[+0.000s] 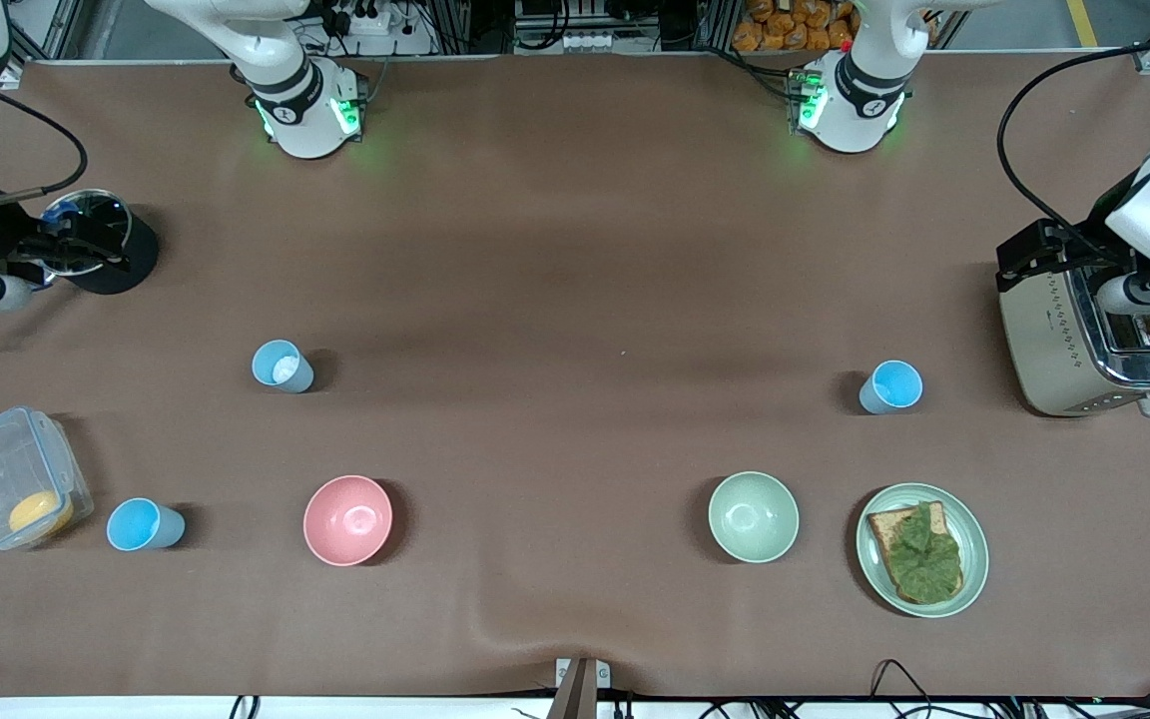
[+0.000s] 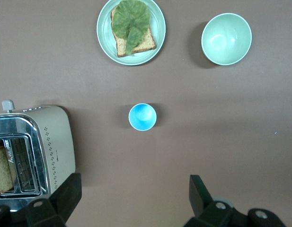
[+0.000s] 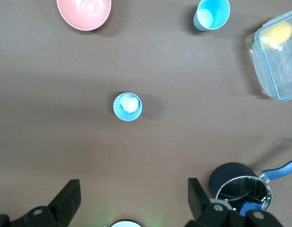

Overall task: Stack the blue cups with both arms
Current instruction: 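Reach the right gripper to one blue cup while the left gripper reaches another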

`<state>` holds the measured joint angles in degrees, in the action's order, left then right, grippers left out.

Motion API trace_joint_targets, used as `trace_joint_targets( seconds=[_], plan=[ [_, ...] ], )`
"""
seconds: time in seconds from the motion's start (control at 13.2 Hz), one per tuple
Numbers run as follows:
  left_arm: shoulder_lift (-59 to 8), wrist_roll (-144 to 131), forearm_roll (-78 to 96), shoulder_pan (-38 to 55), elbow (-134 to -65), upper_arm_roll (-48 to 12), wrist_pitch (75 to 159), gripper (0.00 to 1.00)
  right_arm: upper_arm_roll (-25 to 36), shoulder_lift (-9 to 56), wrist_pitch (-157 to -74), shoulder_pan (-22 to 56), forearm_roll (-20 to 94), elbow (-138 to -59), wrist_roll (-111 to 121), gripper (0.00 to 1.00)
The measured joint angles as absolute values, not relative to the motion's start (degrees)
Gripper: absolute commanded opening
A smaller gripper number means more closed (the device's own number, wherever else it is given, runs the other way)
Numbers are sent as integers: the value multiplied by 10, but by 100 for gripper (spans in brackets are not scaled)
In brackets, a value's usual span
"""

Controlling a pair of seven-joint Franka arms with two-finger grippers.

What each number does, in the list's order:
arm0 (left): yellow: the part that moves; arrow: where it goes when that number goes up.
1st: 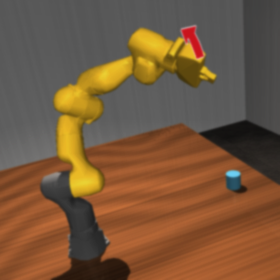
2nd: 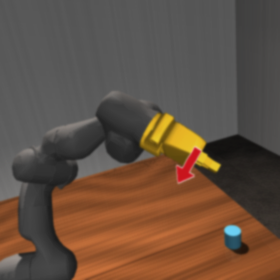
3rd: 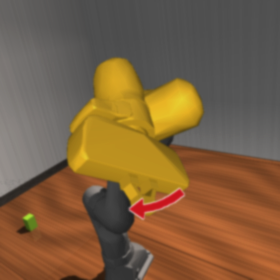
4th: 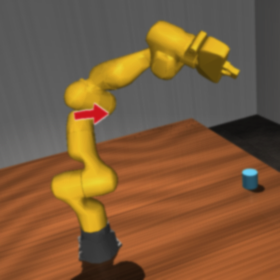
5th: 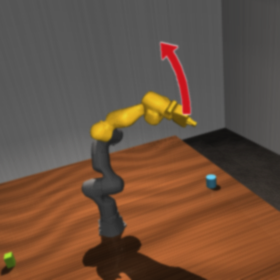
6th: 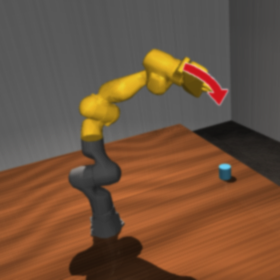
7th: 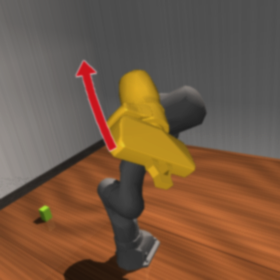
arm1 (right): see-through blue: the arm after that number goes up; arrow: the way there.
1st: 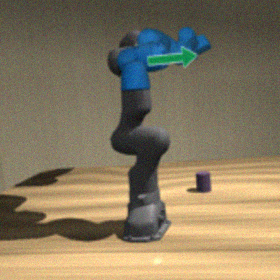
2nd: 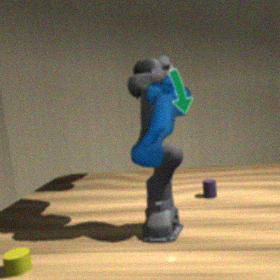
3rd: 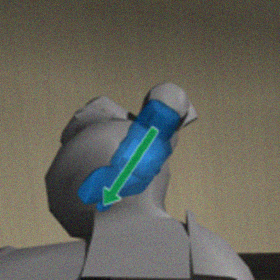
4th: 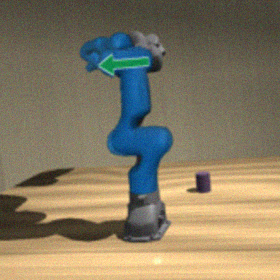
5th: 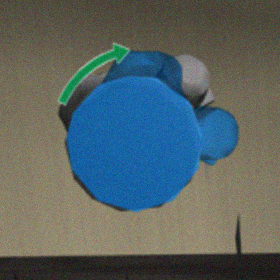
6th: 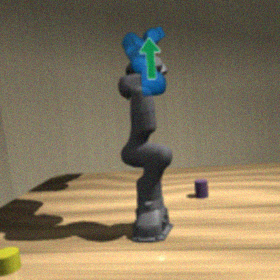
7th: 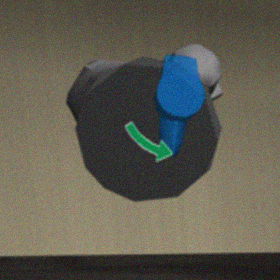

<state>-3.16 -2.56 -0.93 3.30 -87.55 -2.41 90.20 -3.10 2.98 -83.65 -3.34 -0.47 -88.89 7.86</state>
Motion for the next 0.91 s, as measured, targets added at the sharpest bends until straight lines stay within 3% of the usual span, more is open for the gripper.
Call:
trace_joint_targets(
  seconds=[0.6, 0.91],
  plan=[
    [-33, -31, -11, 30, -881, -20, 910, 100, -33, 30, -836, -33, -1, -887, 73, 100],
    [-47, -31, -12, 22, -975, -18, 1021, 100, -32, 30, -836, -33, -1, -895, 73, 100]
  ],
)
